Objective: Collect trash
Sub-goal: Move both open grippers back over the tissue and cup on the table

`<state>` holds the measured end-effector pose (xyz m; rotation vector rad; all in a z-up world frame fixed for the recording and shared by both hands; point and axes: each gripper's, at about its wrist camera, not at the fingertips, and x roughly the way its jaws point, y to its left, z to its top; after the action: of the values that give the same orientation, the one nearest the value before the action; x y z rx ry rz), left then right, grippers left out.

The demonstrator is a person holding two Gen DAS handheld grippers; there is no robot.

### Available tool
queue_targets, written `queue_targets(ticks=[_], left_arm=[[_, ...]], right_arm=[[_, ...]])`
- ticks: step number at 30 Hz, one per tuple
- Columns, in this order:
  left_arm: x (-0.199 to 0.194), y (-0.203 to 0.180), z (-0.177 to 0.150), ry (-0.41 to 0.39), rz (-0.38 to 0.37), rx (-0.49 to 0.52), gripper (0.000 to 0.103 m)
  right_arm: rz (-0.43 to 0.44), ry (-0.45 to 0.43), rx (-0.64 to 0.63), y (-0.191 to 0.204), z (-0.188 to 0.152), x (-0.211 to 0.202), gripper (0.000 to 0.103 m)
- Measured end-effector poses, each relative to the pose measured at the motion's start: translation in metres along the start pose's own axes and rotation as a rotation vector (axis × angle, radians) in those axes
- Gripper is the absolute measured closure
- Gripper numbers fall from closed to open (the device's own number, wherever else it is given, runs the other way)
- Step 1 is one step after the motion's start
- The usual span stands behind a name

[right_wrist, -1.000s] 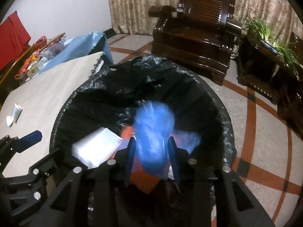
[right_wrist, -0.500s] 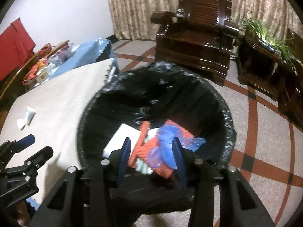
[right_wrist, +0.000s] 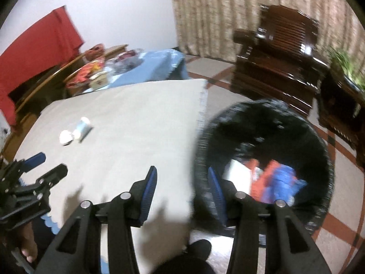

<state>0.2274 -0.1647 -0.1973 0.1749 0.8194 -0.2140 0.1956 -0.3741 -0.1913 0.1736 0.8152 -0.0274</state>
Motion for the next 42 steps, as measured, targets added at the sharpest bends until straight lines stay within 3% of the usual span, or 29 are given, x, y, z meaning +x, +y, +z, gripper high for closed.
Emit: queue_targets(ticks=[7,17,25,32,42], left_arm=[[-0.003,0.088,-0.006,-0.016,0.092,-0.087,0.026],[-0.001,0.184,-0.017,-0.038,0.161,-0.161,0.026],[0.011,0.225,-0.024,-0.048,0.180,-0.175,0.026],[0.037,0.251,-0.026,-0.050,0.153,-0.188,0.026],[0.079,0.277,-0.027,-0.040,0.117,-0.198,0.027]], right_arm=[[0.049,-0.005,-0.062,0.069,0.007,0.013,0.057],[0.085,-0.005,-0.100,0.153,0.018,0.046,0.057],[0.113,0.011,-0.126,0.214,0.021,0.086,0.057],[0.128,0.023,-0.119,0.254,0.027,0.125,0.057],[0.115,0.046,-0.100,0.282,0.033,0.173,0.057]])
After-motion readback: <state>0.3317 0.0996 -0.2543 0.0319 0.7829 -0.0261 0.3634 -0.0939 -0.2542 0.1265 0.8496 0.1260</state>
